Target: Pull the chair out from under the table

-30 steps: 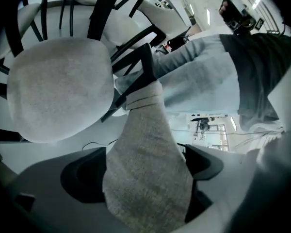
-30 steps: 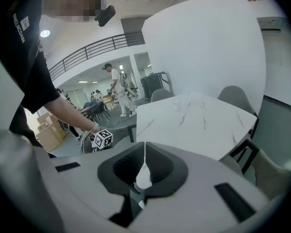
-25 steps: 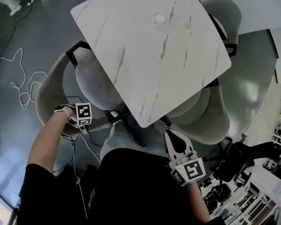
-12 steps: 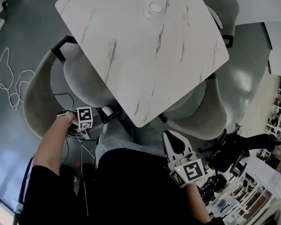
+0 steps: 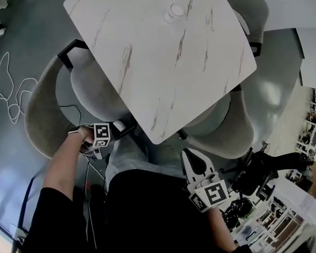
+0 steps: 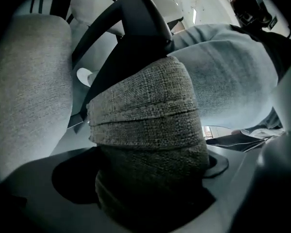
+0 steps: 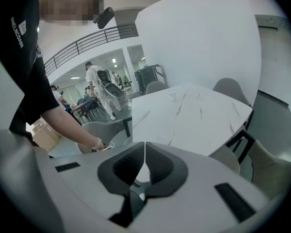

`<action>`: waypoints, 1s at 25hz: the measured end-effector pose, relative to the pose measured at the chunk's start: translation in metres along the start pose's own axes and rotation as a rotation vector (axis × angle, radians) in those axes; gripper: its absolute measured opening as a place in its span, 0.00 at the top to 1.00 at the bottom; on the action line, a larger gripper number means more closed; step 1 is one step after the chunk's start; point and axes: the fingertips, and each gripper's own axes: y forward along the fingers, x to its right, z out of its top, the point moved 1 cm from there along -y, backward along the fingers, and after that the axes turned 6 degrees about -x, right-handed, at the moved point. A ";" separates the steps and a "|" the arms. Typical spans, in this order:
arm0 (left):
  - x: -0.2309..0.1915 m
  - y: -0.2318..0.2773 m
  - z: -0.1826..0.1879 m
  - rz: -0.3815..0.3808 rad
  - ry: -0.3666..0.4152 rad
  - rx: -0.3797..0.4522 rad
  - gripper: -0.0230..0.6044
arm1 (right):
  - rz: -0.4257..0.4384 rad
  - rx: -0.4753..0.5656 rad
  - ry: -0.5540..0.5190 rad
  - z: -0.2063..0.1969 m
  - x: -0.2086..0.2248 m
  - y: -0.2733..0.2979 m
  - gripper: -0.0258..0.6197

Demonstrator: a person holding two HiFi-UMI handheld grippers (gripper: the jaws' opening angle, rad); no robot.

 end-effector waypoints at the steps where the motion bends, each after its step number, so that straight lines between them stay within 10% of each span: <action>1: 0.000 0.001 0.000 -0.014 -0.009 0.008 0.02 | 0.004 -0.004 -0.001 -0.002 -0.001 0.000 0.94; 25: 0.008 0.024 -0.040 0.177 -0.110 -0.040 0.27 | 0.112 0.015 0.022 -0.013 -0.017 -0.006 0.94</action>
